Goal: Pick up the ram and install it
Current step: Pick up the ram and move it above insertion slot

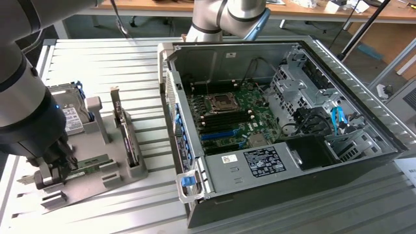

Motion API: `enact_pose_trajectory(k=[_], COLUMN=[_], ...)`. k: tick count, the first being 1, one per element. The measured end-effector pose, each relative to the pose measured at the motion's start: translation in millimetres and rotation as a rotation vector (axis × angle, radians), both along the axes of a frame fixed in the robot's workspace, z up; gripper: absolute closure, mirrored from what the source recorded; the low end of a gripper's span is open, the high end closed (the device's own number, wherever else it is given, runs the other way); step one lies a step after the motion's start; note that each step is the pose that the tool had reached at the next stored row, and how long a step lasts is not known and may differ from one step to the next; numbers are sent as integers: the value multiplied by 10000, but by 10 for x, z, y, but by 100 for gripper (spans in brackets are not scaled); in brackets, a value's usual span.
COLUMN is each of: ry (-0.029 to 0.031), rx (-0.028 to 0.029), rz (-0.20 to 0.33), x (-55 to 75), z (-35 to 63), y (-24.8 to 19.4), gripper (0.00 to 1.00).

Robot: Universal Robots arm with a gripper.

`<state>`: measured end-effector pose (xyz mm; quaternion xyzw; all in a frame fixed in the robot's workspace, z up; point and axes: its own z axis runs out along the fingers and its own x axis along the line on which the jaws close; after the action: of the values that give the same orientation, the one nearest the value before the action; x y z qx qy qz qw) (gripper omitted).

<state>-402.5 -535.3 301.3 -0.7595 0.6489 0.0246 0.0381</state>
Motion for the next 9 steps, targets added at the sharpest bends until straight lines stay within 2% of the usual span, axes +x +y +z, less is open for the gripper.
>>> enact_pose_trajectory(k=[9], ry=[0], rx=[0], rz=[0], x=[0], z=[219], y=[0], gripper=[87])
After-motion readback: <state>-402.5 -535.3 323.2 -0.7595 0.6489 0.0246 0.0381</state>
